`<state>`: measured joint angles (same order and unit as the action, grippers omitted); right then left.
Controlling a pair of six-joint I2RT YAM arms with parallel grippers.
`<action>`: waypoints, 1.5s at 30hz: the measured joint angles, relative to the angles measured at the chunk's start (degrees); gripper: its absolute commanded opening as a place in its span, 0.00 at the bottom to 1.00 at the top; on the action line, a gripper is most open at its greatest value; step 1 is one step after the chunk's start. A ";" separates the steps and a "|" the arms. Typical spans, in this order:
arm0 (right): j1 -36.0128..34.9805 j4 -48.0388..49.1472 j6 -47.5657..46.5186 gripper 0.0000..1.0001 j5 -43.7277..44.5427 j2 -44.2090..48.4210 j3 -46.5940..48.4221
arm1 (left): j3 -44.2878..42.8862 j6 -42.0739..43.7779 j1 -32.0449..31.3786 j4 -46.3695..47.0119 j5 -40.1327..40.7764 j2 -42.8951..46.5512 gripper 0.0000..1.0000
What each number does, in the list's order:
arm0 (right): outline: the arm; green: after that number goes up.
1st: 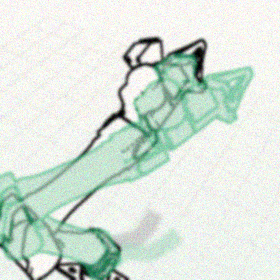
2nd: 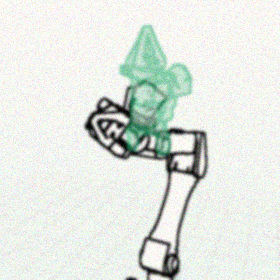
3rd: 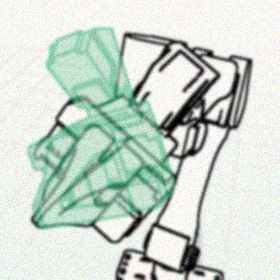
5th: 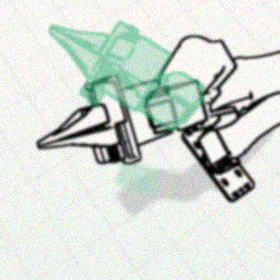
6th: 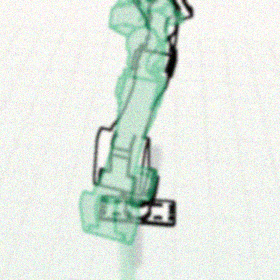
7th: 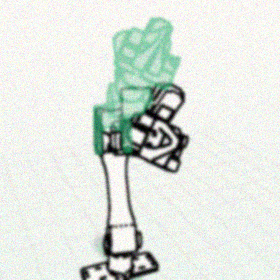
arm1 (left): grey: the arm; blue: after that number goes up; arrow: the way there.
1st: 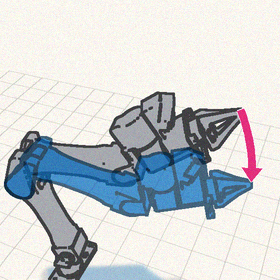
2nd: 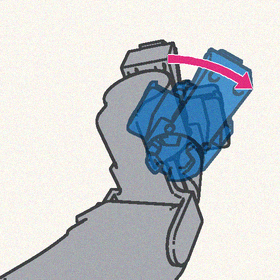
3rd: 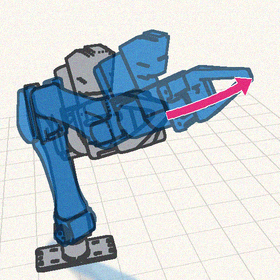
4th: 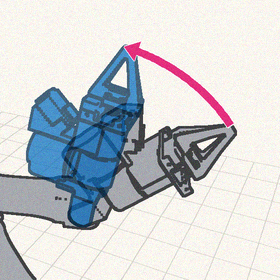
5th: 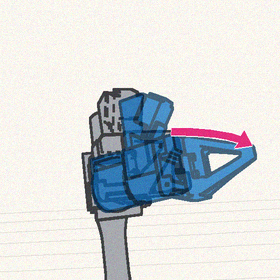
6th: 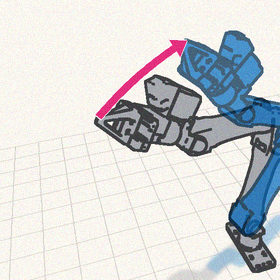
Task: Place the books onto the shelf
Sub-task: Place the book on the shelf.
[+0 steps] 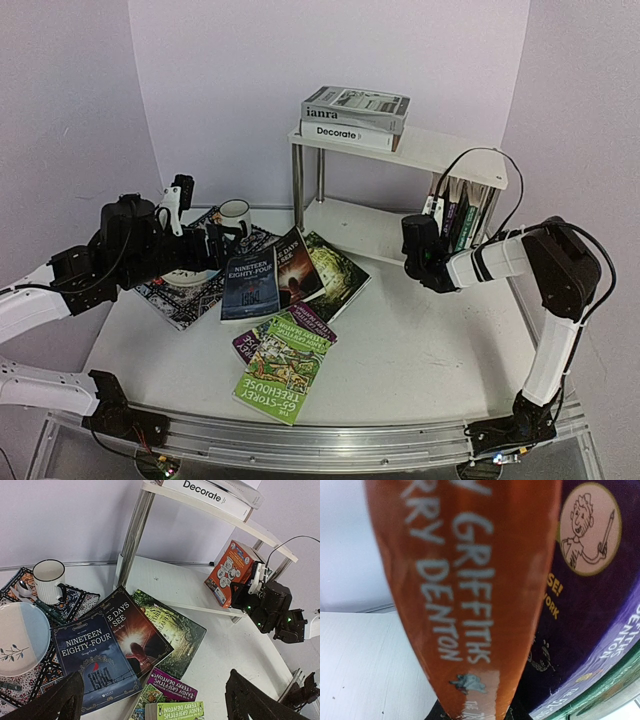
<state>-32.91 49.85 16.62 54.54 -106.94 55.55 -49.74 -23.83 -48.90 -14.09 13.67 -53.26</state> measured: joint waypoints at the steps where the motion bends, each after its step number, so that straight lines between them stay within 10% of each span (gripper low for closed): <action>1: 0.00 -0.08 0.05 0.21 -0.01 0.00 0.00 | 0.00 0.00 0.00 0.00 0.00 0.00 1.00; 45: -1.69 -5.79 7.13 0.55 -1.33 2.64 -0.91 | 0.39 0.02 0.00 -0.07 -0.07 2.69 1.00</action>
<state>-34.59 44.07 23.75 53.21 -104.29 54.64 -49.34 -23.81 -48.90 -14.15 13.61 -50.57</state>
